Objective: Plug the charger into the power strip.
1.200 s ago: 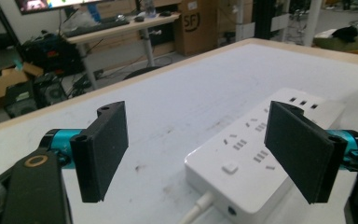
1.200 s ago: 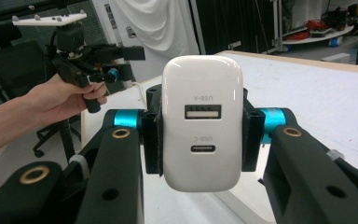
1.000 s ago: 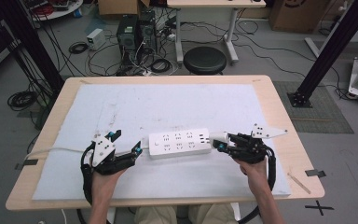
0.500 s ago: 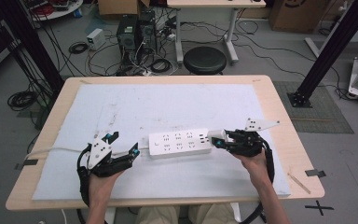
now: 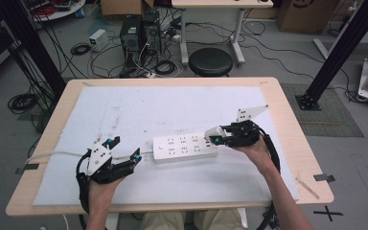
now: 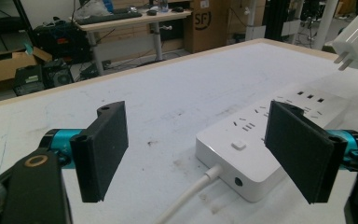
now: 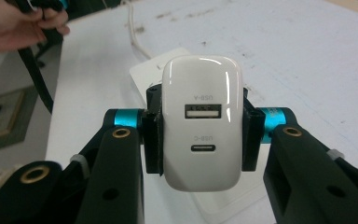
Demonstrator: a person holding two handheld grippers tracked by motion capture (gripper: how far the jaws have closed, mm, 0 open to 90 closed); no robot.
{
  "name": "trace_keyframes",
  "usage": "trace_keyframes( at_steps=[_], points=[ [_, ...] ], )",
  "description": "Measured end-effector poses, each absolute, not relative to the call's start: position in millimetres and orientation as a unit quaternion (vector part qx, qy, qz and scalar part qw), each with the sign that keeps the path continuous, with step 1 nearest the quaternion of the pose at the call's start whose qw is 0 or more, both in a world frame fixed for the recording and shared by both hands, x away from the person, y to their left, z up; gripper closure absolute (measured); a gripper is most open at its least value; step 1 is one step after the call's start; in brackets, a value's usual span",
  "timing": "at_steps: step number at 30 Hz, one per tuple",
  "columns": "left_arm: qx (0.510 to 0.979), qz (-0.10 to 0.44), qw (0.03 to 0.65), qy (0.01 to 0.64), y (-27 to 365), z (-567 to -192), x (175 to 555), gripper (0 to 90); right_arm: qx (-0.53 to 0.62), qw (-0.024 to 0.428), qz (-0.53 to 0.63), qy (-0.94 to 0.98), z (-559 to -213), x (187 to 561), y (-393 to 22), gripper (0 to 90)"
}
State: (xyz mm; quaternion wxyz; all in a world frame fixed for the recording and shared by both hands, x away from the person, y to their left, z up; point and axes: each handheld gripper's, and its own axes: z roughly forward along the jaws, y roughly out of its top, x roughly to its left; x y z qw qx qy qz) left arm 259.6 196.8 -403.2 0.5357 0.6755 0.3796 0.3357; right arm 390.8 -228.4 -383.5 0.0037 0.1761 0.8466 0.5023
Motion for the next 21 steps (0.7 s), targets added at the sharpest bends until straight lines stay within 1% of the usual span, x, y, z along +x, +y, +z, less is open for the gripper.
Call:
trace_keyframes(
  at_steps=[4, 11, 12, 14, 20, 21],
  points=[
    [0.673, 0.336, 0.537, 0.382, 199, -403, 259, 21.5, 0.159, -0.003, 0.474, 0.866, -382, 399, -216, 63.3],
    [0.675, 0.336, 0.534, 0.383, 201, -404, 258, 21.5, 0.125, 0.009, 0.437, 0.891, -376, 413, -198, 63.3],
    [0.673, 0.334, 0.536, 0.385, 202, -405, 258, 21.5, 0.118, 0.001, 0.433, 0.894, -376, 415, -196, 63.3],
    [0.674, 0.335, 0.535, 0.385, 204, -405, 259, 21.5, 0.107, 0.000, 0.430, 0.897, -376, 420, -192, 63.3],
    [0.672, 0.335, 0.533, 0.390, 207, -407, 259, 21.5, 0.087, 0.004, 0.424, 0.901, -373, 432, -186, 63.3],
    [0.672, 0.333, 0.533, 0.392, 208, -408, 258, 21.5, 0.073, 0.007, 0.415, 0.907, -369, 438, -181, 63.3]
  ],
)
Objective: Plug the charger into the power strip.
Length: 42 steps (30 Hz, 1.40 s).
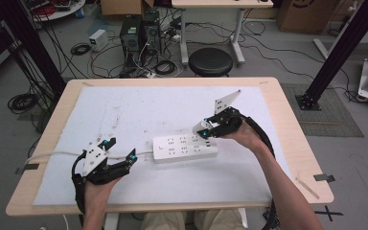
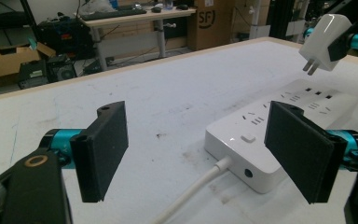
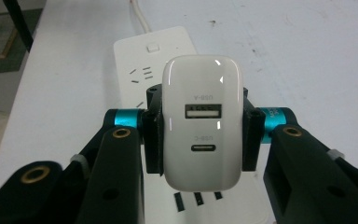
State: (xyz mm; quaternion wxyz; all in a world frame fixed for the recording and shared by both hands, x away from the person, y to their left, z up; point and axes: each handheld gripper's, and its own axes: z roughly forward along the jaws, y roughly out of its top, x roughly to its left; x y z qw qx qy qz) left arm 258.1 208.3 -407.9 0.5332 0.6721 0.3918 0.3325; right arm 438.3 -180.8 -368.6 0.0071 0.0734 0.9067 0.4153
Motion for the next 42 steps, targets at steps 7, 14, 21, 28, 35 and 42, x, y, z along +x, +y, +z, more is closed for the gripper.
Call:
trace_keyframes(
  at_steps=[7, 14, 21, 28, 35, 42],
  points=[
    [0.672, 0.333, 0.530, 0.395, 213, -409, 254, 21.5, 0.040, 0.005, 0.373, 0.927, -368, 448, -168, 63.4],
    [0.667, 0.336, 0.533, 0.397, 217, -407, 251, 21.5, -0.003, 0.007, 0.350, 0.937, -367, 452, -155, 63.4],
    [0.667, 0.335, 0.530, 0.402, 220, -408, 248, 21.5, -0.035, 0.011, 0.307, 0.951, -365, 455, -145, 63.3],
    [0.667, 0.334, 0.530, 0.404, 220, -409, 246, 21.5, -0.048, 0.007, 0.274, 0.960, -366, 457, -139, 63.4],
    [0.672, 0.332, 0.527, 0.401, 216, -409, 248, 21.5, -0.053, 0.007, 0.251, 0.966, -370, 456, -140, 63.4],
    [0.675, 0.328, 0.526, 0.400, 213, -411, 249, 21.5, -0.061, 0.012, 0.221, 0.973, -369, 455, -133, 63.4]
  ],
)
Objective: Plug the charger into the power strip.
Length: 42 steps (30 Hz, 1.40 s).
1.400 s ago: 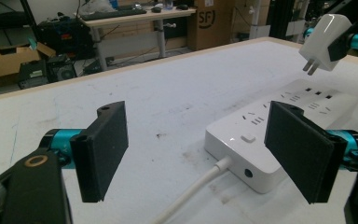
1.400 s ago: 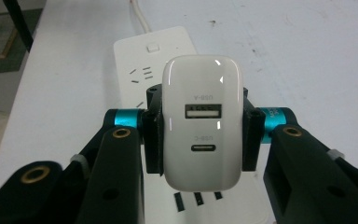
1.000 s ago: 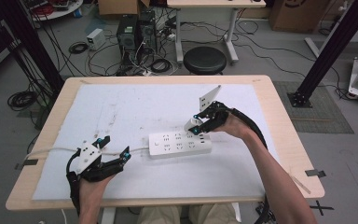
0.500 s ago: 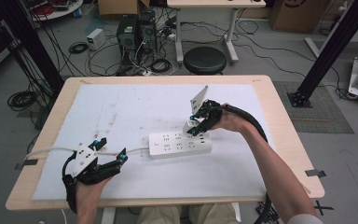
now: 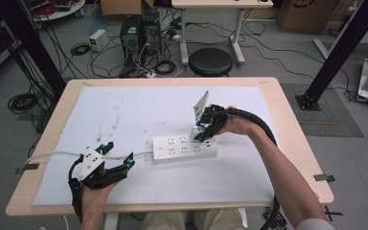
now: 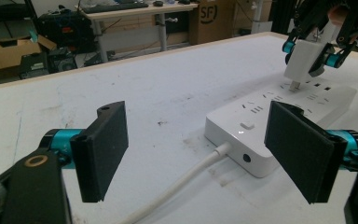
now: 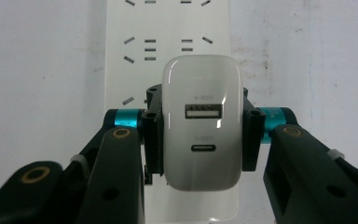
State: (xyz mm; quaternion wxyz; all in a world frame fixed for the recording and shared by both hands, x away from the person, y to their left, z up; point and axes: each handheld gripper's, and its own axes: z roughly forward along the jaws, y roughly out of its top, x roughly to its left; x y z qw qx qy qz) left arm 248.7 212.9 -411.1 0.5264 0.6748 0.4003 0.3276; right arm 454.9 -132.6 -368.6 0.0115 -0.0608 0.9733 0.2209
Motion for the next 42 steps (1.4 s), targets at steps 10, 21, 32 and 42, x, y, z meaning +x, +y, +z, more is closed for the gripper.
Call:
trace_keyframes(
  at_steps=[10, 21, 32, 42],
  points=[
    [0.671, 0.324, 0.528, 0.409, 216, -415, 246, 21.5, -0.057, 0.014, 0.206, 0.977, -370, 453, -125, 63.5],
    [0.676, 0.321, 0.526, 0.403, 211, -415, 250, 21.5, -0.058, 0.015, 0.201, 0.978, -369, 452, -121, 63.5],
    [0.676, 0.320, 0.526, 0.406, 213, -416, 249, 21.5, -0.066, 0.013, 0.169, 0.983, -365, 453, -111, 63.5],
    [0.674, 0.322, 0.523, 0.411, 218, -415, 245, 21.5, -0.061, 0.006, 0.169, 0.984, -368, 454, -112, 63.5]
  ],
)
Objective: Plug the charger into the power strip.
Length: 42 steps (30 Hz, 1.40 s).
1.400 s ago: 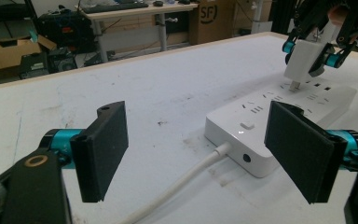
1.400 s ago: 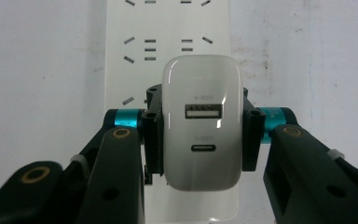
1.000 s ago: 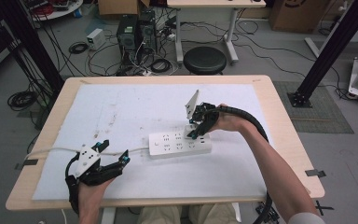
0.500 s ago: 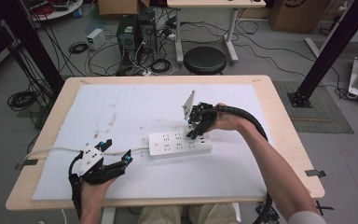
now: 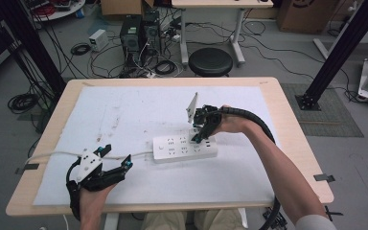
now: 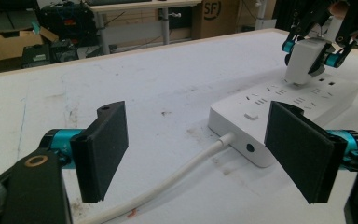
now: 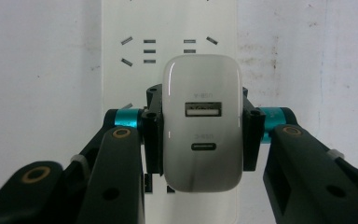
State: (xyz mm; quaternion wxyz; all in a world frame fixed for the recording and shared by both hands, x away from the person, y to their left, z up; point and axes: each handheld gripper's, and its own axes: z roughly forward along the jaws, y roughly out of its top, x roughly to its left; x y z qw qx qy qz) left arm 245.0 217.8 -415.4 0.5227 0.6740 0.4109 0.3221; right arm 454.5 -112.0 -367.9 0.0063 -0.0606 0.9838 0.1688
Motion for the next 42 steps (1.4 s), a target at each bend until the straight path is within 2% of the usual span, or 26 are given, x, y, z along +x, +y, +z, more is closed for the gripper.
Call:
trace_keyframes(
  at_steps=[20, 30, 33, 36, 42],
  points=[
    [0.675, 0.318, 0.519, 0.417, 219, -417, 243, 21.5, -0.047, -0.007, 0.194, 0.980, -379, 458, -119, 63.9],
    [0.677, 0.317, 0.517, 0.417, 220, -417, 242, 21.5, -0.058, 0.008, 0.194, 0.979, -380, 454, -119, 64.0],
    [0.678, 0.317, 0.516, 0.416, 219, -416, 243, 21.5, -0.073, 0.030, 0.183, 0.980, -379, 447, -117, 64.0],
    [0.679, 0.316, 0.517, 0.415, 218, -414, 244, 21.5, -0.074, 0.033, 0.182, 0.980, -381, 447, -115, 64.0],
    [0.674, 0.322, 0.517, 0.418, 222, -413, 241, 22.0, -0.058, -0.005, 0.199, 0.978, -385, 458, -117, 63.9]
  ],
)
